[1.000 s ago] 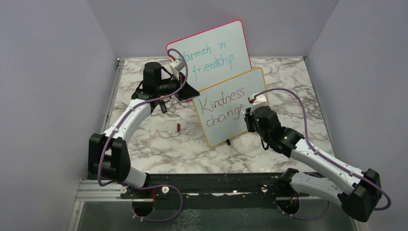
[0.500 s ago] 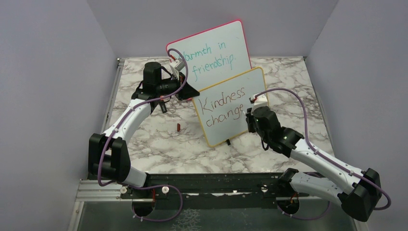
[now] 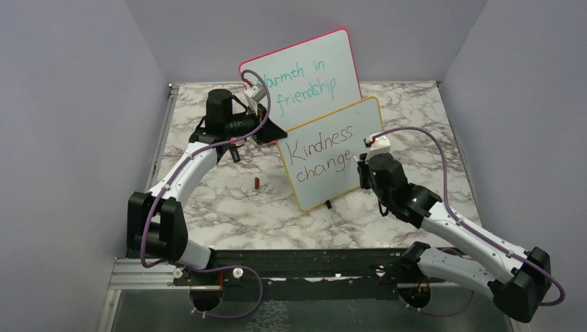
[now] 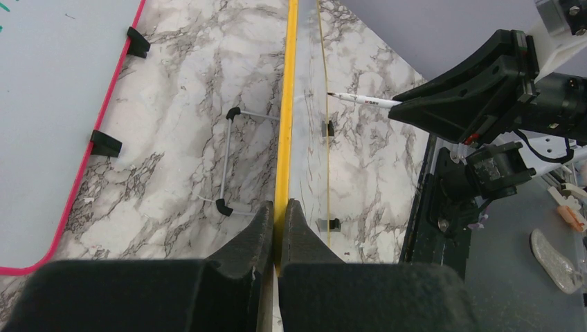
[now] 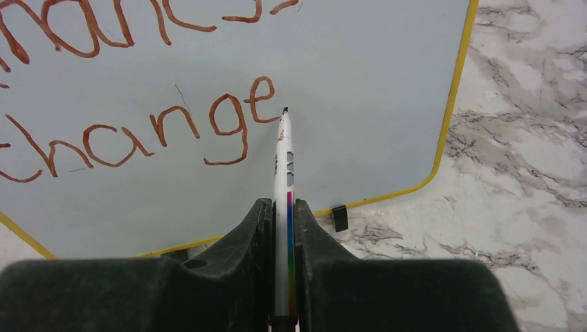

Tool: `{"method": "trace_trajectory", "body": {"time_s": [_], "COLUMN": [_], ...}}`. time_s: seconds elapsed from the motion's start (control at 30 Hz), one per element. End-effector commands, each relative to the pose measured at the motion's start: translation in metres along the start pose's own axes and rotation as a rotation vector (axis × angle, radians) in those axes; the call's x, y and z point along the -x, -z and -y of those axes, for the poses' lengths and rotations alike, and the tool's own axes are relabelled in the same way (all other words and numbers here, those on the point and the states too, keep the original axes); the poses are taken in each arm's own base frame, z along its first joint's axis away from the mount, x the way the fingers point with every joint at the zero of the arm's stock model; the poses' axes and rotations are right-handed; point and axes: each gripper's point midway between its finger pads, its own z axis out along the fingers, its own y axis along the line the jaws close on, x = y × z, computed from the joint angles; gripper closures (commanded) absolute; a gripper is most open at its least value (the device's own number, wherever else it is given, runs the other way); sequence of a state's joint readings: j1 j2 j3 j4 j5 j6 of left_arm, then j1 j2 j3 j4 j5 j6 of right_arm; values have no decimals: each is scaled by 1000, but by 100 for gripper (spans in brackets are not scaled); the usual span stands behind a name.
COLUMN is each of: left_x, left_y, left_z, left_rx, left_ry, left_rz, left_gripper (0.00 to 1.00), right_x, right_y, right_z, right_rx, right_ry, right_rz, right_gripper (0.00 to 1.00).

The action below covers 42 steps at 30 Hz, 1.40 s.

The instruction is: Write a sentence on the whiteboard

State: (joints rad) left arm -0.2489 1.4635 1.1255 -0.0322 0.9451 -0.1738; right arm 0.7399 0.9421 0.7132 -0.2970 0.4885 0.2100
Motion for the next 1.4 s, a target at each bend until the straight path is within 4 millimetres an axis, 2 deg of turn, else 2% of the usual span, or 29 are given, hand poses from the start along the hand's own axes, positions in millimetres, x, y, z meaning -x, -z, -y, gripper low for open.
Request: {"method": "trace_trajectory", "body": {"time_s": [0.0, 0.23, 0.53, 0.97, 1.37], "left_x": [-32, -32, -32, -31, -31], "left_y": [-9, -9, -9, -9, -9], "left_z": [-8, -7, -7, -7, -7], "left_rx": [18, 17, 16, 13, 13], "left_ry": [60, 58, 59, 60, 60], "left_rz": [-89, -87, -87, -88, -88], "left_gripper": [100, 100, 100, 100, 100], "right_x": [10, 19, 22, 19, 22], "right_y": [3, 2, -4, -14, -9], "right_z": [12, 16, 11, 4, -4], "right_rx": [-52, -52, -31, -10, 52], "right_ry": [-42, -65, -66, -49, -35], "right_rz": [60, 93, 98, 80, 75], "right_gripper": [99, 99, 99, 99, 99]}}
